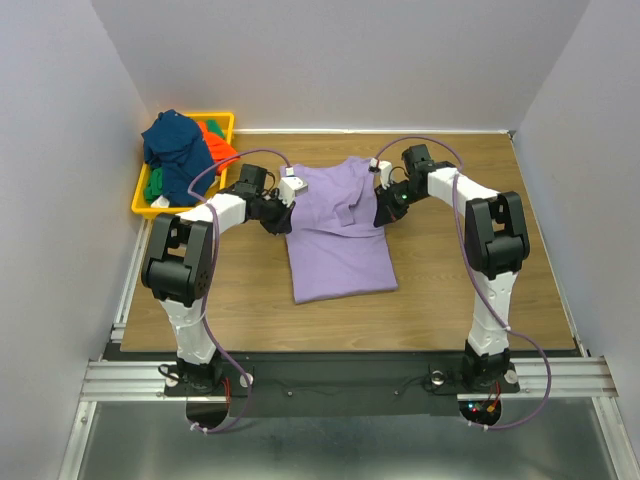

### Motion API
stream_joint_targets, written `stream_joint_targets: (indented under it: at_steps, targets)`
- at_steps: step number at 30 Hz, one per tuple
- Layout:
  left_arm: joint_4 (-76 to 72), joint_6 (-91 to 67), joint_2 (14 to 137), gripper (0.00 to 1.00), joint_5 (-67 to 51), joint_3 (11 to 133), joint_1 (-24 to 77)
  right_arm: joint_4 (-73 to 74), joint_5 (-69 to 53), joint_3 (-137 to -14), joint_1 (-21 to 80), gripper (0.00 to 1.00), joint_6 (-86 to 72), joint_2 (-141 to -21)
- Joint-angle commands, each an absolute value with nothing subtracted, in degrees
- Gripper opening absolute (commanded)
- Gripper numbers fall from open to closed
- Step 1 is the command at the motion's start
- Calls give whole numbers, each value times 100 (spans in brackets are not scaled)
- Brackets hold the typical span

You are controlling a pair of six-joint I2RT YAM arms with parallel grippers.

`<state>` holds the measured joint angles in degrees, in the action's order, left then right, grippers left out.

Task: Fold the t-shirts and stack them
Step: Fold the tshirt

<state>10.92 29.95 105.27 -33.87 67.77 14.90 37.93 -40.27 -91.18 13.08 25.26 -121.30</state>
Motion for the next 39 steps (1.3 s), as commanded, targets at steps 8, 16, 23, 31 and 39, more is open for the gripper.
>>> stream_joint_targets:
  at_steps: [8,16,23,31,39]
  targets:
    - [1045,2997,10758,26,-2813,7637,1433,3744,-3429,-9378,1292,57,2347,-11743]
    - [1142,3365,9160,48,-3346,6883,1301,4085,-3277,-8658,1301,64,2802,-10311]
    - [1388,4437,7288,48,-3762,4944,1651,4614,-3200,-7148,1887,52,3673,-9168]
    - [829,4861,5881,47,-2174,3104,3714,3772,-2242,-5582,3163,52,3867,-8412]
    - [185,4843,5906,47,-1407,2532,4508,3191,-1758,-5072,3498,50,4016,-8358]
